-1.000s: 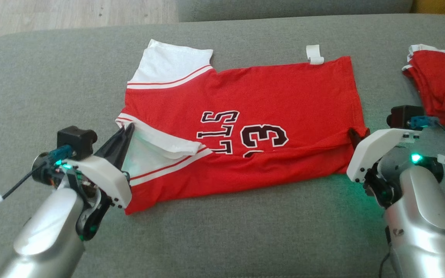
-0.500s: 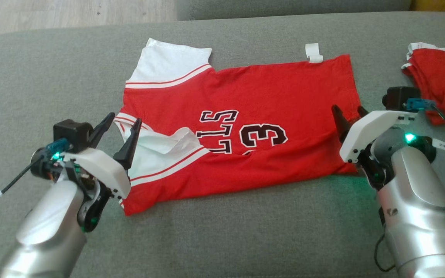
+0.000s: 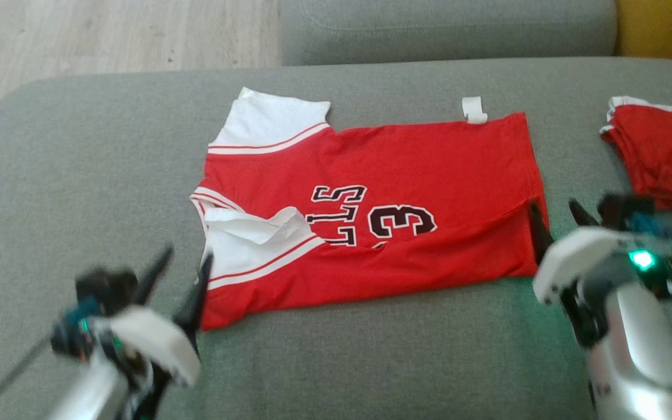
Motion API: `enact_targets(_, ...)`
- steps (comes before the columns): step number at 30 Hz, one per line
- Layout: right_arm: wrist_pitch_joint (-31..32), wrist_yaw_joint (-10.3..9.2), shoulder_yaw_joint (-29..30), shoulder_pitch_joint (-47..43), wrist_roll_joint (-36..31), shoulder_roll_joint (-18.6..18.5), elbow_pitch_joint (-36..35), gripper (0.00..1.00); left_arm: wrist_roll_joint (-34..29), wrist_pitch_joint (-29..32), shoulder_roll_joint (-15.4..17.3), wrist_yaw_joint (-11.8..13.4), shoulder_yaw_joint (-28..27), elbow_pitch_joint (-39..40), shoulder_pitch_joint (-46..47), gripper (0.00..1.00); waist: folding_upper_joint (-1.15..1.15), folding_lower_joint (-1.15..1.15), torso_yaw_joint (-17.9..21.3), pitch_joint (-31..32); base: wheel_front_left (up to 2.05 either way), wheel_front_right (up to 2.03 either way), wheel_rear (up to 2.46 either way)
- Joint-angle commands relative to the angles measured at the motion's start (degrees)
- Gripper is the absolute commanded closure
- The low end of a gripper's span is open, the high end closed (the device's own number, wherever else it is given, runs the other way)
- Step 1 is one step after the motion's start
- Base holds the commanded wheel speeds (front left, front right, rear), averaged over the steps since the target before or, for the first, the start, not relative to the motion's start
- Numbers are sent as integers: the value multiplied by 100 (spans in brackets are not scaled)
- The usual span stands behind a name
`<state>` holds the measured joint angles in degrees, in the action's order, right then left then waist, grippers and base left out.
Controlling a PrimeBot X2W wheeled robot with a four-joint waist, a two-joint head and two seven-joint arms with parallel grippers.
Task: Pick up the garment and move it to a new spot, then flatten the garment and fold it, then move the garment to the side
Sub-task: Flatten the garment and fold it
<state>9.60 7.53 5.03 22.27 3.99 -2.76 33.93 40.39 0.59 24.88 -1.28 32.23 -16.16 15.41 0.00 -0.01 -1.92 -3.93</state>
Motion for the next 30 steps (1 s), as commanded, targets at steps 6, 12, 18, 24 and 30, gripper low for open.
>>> enact_targets(6, -2, -4, 70, -751, 3, -11, -1198, 0, 368, 120, 104, 411, -295, 637, -659, 0, 0, 1, -41, 55, 0, 0, 0)
enact_targets(12, 128, -4, 50, -1220, 181, -11, -1834, 0, 672, 161, -172, 550, -362, 413, -803, 0, 0, 1, 90, -89, 0, 0, 0)
enact_targets(18, 205, -4, -99, -1255, 266, -11, -2108, 0, 830, 241, -347, 770, -495, -209, -619, 0, 0, 1, 259, -288, 0, 0, 0)
enact_targets(24, 209, -4, -158, -1165, 290, -11, -2113, 0, 981, 300, -542, 670, -479, -554, -458, 0, 0, 1, 321, -453, 0, 0, 0)
enact_targets(30, 205, -4, -104, -975, 295, -11, -1758, 0, 1033, 394, -663, 497, -346, -653, -367, 83, 0, 1, 315, -551, 0, 0, 0)
